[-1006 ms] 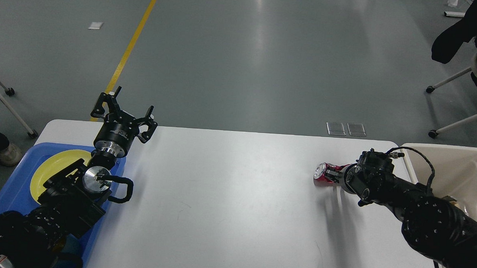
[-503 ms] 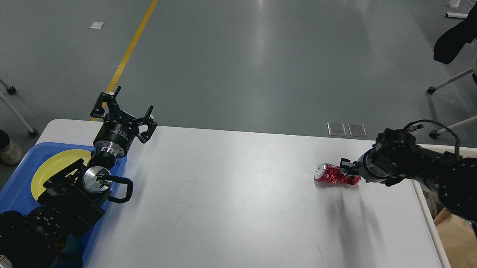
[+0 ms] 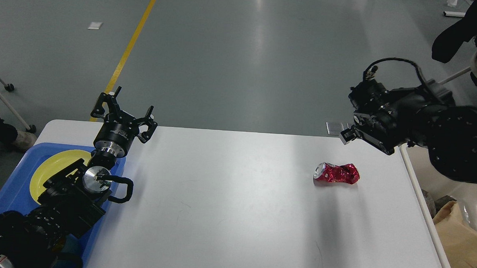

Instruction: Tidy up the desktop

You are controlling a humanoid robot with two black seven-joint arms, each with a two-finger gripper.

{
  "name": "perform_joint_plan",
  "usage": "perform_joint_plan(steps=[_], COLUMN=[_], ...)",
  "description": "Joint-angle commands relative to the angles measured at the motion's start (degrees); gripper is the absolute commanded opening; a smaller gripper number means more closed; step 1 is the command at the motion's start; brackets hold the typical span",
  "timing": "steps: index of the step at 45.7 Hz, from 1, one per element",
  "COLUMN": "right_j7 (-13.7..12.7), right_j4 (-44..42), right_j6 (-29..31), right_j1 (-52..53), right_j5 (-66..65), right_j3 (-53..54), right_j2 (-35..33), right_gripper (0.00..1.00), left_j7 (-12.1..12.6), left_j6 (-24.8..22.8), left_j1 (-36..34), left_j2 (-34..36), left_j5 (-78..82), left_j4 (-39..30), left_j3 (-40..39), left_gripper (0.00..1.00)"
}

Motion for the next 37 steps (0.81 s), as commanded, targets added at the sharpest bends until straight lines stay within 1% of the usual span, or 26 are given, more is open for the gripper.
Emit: perform_joint_plan(steps=[1, 7, 17, 25, 32, 37], right_j7=[-0.56, -0.65, -0.65, -0.65, -0.56, -0.56], right_j4=[1.71, 0.57, -6.37, -8.21, -15.85, -17.98], right_j6=[2.05, 2.76, 2.67, 2.14, 1.0, 0.73], right_j1=[-2.45, -8.25, -18.54, -19.68, -20.91, -22.32], right_j5=[-6.88, -10.04, -18.3, -19.19, -19.19, -19.19], right_j3=[0.18, -0.78, -2.63, -2.63, -2.54, -2.72], right_j2=[3.07, 7.46, 9.75, 9.58, 9.49, 9.58], right_gripper=[1.0, 1.0, 1.0, 1.0, 1.0, 1.0], left_j7=[0.0, 0.0, 0.0, 0.0, 0.0, 0.0], left_j6=[0.0, 0.0, 0.0, 0.0, 0.0, 0.0], left_j1=[0.0, 0.0, 0.0, 0.0, 0.0, 0.0], left_j2=[0.0, 0.0, 0.0, 0.0, 0.0, 0.0], left_j5=[0.0, 0.0, 0.0, 0.0, 0.0, 0.0], left_j4=[0.0, 0.0, 0.0, 0.0, 0.0, 0.0], left_j3=[0.0, 0.0, 0.0, 0.0, 0.0, 0.0], left_gripper=[0.97, 0.97, 0.97, 0.97, 0.97, 0.97])
